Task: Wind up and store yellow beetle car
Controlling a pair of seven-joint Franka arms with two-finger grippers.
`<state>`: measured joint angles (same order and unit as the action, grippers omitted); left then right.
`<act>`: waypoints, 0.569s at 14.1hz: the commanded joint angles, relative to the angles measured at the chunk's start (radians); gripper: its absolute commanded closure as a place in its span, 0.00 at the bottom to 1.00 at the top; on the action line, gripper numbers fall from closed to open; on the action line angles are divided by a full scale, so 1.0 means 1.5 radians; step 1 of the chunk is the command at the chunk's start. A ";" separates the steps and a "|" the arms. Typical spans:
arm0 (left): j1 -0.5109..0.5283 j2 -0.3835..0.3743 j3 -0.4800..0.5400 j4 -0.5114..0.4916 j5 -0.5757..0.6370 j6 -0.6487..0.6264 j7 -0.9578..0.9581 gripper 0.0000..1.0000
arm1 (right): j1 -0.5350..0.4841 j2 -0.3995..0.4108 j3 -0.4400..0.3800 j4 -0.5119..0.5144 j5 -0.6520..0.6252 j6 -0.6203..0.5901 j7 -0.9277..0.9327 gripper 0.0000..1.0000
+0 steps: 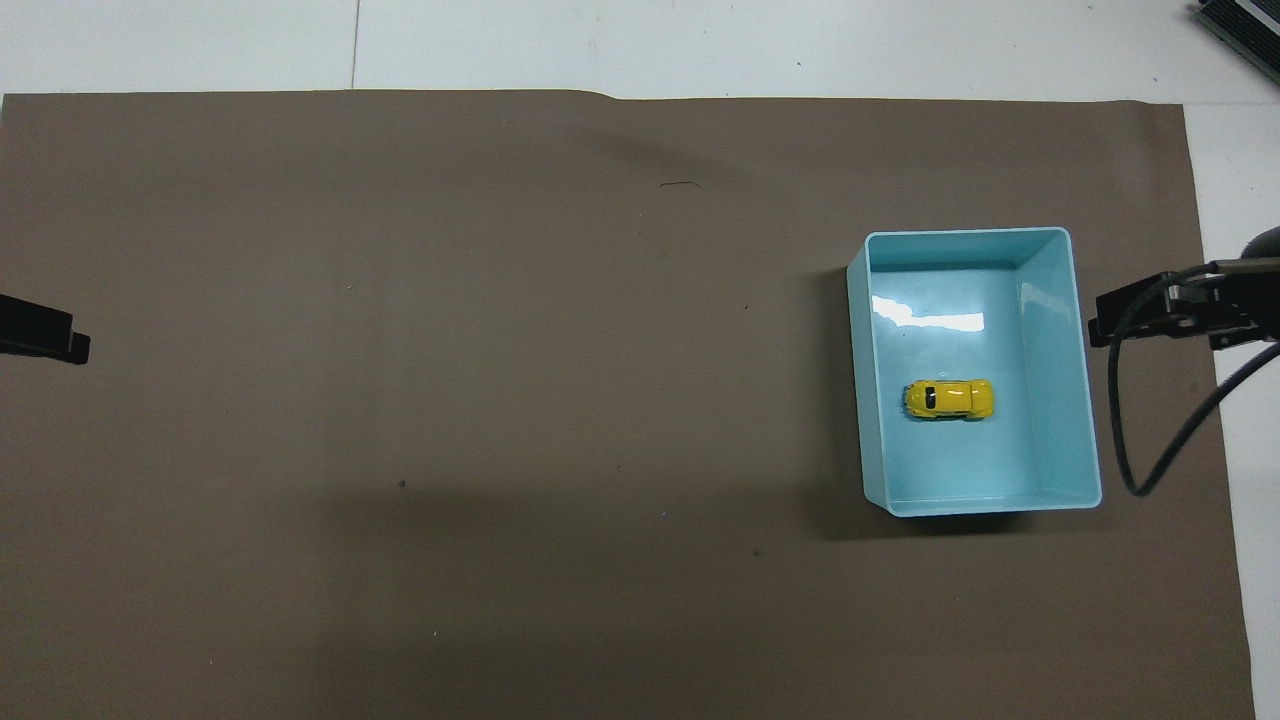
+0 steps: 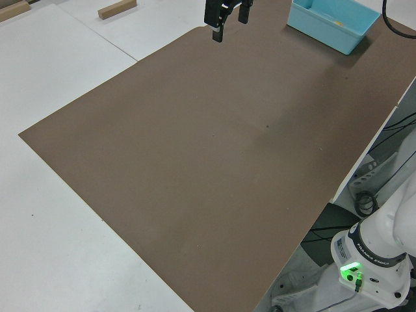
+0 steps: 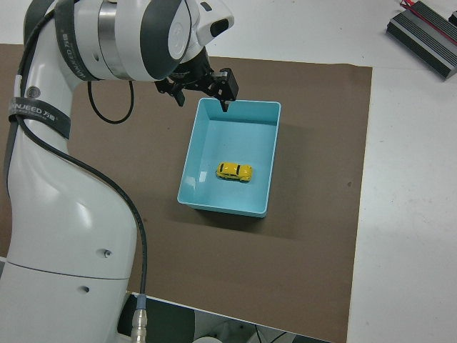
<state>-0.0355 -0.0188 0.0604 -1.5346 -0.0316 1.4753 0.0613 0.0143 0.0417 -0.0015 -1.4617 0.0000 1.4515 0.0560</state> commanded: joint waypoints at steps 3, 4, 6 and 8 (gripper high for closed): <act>0.011 0.004 -0.011 0.013 0.008 -0.010 -0.004 0.00 | -0.008 -0.001 -0.005 0.015 -0.005 -0.007 0.015 0.00; 0.011 0.003 -0.011 0.013 0.008 -0.010 -0.004 0.00 | -0.007 -0.001 -0.005 0.015 -0.009 -0.007 0.014 0.00; 0.011 0.004 -0.011 0.013 0.008 -0.010 -0.004 0.00 | -0.008 -0.009 -0.006 0.015 -0.011 -0.007 0.014 0.00; 0.011 0.004 -0.011 0.013 0.008 -0.010 -0.004 0.00 | -0.008 -0.010 -0.006 0.015 -0.012 -0.007 0.014 0.00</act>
<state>-0.0355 -0.0188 0.0604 -1.5346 -0.0316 1.4753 0.0613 0.0075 0.0337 -0.0151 -1.4456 -0.0022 1.4515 0.0563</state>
